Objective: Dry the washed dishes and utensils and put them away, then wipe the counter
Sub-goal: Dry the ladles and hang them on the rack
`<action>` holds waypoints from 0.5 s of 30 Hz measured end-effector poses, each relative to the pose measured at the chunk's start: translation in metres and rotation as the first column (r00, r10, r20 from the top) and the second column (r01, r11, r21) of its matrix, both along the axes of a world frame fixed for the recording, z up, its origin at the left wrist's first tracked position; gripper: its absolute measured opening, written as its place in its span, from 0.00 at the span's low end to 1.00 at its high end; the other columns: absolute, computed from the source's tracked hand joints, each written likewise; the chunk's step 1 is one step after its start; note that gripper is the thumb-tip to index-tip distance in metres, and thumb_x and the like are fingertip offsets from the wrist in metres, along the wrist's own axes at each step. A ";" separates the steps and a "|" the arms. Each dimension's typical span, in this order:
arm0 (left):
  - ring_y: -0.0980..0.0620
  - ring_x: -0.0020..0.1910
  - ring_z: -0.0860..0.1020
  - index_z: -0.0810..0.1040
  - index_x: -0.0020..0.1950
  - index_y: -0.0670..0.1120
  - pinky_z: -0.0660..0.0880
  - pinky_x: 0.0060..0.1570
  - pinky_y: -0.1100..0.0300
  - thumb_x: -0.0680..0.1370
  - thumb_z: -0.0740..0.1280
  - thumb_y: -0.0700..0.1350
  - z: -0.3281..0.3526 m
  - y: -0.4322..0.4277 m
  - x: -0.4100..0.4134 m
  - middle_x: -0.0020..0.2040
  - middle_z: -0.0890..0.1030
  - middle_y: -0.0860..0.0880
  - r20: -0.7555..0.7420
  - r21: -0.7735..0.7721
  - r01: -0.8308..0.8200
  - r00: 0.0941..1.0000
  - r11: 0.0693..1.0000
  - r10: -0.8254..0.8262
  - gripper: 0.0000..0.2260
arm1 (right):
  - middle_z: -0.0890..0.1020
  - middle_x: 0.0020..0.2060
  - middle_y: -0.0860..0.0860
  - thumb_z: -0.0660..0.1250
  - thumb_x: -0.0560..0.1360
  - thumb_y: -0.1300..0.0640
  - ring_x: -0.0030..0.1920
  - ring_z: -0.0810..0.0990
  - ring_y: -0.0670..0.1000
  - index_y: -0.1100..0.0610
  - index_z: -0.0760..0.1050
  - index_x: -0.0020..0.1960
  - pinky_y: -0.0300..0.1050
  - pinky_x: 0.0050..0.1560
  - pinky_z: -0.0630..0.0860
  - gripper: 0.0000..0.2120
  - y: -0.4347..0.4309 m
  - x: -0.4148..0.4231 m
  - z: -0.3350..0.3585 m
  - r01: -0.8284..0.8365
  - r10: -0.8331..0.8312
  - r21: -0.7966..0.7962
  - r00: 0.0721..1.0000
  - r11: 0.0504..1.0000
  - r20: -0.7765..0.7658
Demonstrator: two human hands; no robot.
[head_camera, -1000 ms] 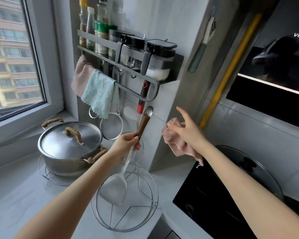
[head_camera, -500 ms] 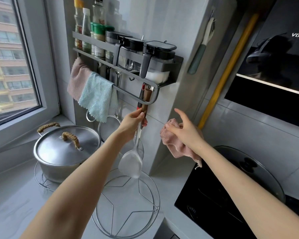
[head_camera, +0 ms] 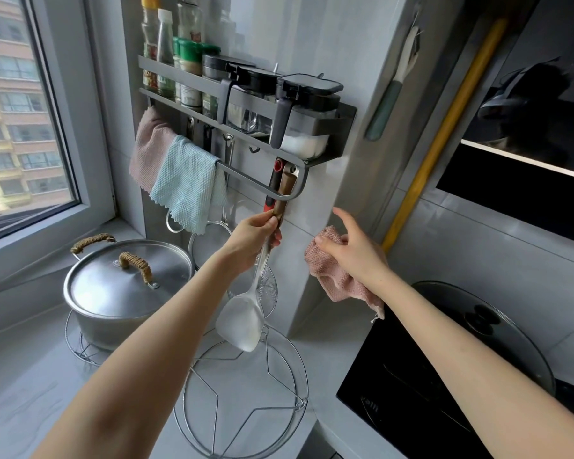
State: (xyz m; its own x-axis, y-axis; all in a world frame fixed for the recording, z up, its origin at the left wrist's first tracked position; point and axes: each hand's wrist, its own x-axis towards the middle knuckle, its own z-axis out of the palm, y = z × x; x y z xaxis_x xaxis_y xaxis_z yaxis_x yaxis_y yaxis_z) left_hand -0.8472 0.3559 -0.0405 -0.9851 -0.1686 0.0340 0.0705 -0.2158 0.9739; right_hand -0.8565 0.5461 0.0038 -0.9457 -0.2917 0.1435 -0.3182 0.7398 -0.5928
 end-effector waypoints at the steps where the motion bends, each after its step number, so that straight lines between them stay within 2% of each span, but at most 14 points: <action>1: 0.52 0.31 0.69 0.75 0.59 0.40 0.68 0.32 0.65 0.82 0.55 0.37 0.000 0.001 -0.002 0.34 0.71 0.45 0.014 -0.003 -0.016 1.000 1.000 0.017 0.10 | 0.77 0.49 0.47 0.64 0.75 0.40 0.57 0.77 0.54 0.40 0.56 0.74 0.54 0.62 0.72 0.30 0.000 0.000 0.000 -0.003 0.003 0.005 1.000 1.000 0.000; 5: 0.51 0.32 0.70 0.74 0.62 0.39 0.68 0.34 0.63 0.82 0.56 0.37 -0.002 0.002 -0.008 0.34 0.72 0.45 0.048 -0.025 -0.062 0.997 0.998 0.064 0.12 | 0.77 0.45 0.46 0.63 0.75 0.40 0.56 0.77 0.54 0.40 0.56 0.74 0.55 0.62 0.71 0.30 0.000 -0.002 0.001 -0.009 0.009 0.012 1.000 1.000 0.000; 8: 0.51 0.33 0.71 0.72 0.65 0.38 0.71 0.35 0.63 0.82 0.57 0.37 -0.005 0.002 -0.014 0.35 0.73 0.45 0.059 -0.041 -0.074 0.995 0.996 0.076 0.13 | 0.79 0.47 0.47 0.64 0.75 0.41 0.55 0.78 0.54 0.40 0.56 0.73 0.55 0.61 0.72 0.30 0.002 -0.004 0.000 -0.015 0.015 0.011 1.000 1.000 -0.007; 12: 0.50 0.38 0.74 0.70 0.68 0.37 0.73 0.35 0.69 0.82 0.57 0.38 -0.007 0.005 -0.014 0.40 0.77 0.44 0.041 -0.098 -0.095 0.994 0.991 0.100 0.16 | 0.78 0.48 0.48 0.64 0.75 0.41 0.53 0.77 0.53 0.41 0.58 0.73 0.51 0.58 0.73 0.29 0.005 -0.001 0.001 -0.042 0.042 0.006 0.999 0.999 -0.013; 15: 0.47 0.54 0.77 0.70 0.70 0.41 0.72 0.53 0.61 0.80 0.61 0.41 -0.009 0.003 -0.009 0.57 0.79 0.40 0.064 -0.199 -0.142 0.985 0.970 0.158 0.17 | 0.77 0.50 0.48 0.64 0.75 0.41 0.55 0.76 0.52 0.42 0.64 0.69 0.51 0.58 0.73 0.24 0.007 0.001 -0.003 -0.073 0.072 -0.030 0.997 0.997 -0.018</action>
State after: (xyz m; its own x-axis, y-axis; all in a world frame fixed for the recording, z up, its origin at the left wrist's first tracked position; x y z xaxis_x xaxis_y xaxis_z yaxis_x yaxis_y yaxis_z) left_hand -0.8563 0.3587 -0.0497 -0.9499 -0.3124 0.0042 0.0098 -0.0163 0.9998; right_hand -0.8556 0.5531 0.0012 -0.9195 -0.3547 0.1692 -0.3805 0.6958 -0.6091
